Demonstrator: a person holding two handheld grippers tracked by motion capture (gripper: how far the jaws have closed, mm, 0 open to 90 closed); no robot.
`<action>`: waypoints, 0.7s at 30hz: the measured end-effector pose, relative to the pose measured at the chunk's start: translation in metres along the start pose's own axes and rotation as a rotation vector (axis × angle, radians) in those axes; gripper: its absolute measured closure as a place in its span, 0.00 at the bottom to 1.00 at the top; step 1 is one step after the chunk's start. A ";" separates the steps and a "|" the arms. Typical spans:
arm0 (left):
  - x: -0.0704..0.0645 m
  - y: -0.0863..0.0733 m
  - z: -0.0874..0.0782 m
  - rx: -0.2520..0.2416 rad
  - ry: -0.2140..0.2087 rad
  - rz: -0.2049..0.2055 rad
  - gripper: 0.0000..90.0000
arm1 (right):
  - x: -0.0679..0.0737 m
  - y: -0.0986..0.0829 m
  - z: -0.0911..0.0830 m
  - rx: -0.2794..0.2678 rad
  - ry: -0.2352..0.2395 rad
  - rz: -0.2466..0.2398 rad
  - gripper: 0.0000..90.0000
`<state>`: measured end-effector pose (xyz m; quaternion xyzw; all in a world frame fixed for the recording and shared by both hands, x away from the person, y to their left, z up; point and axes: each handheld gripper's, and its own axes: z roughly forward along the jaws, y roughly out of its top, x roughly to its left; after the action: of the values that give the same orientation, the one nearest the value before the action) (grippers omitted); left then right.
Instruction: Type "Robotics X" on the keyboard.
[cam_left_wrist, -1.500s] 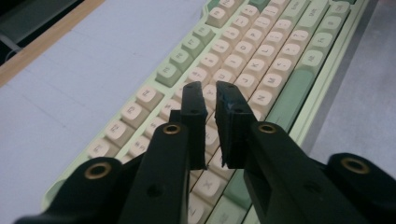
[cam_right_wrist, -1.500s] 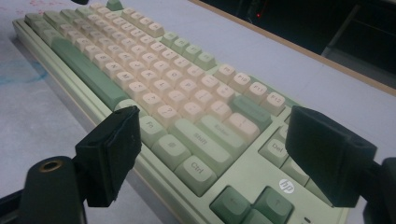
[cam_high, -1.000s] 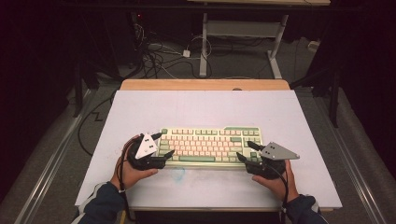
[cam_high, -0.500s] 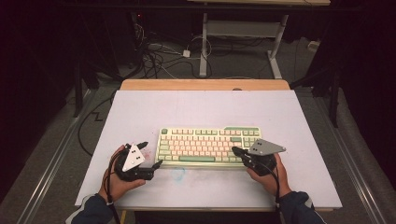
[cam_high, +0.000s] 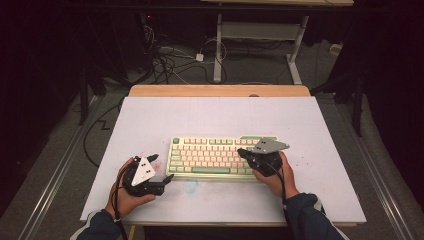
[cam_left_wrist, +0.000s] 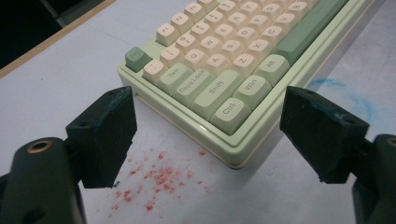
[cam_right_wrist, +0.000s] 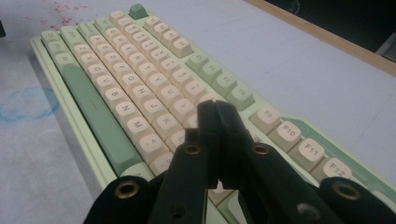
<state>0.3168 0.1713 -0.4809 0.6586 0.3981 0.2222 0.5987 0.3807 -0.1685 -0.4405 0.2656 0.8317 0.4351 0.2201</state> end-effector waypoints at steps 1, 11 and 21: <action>0.000 0.000 0.000 0.003 0.001 0.001 0.20 | 0.000 0.001 0.003 0.005 0.002 0.003 1.00; 0.001 0.000 0.000 0.012 0.001 0.004 0.20 | 0.006 0.010 0.028 0.081 0.001 0.005 1.00; 0.001 -0.002 0.001 0.040 -0.003 0.011 0.20 | 0.010 0.011 0.039 0.122 -0.021 0.003 1.00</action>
<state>0.3181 0.1715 -0.4835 0.6732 0.3978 0.2165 0.5846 0.3994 -0.1327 -0.4531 0.2842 0.8539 0.3810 0.2117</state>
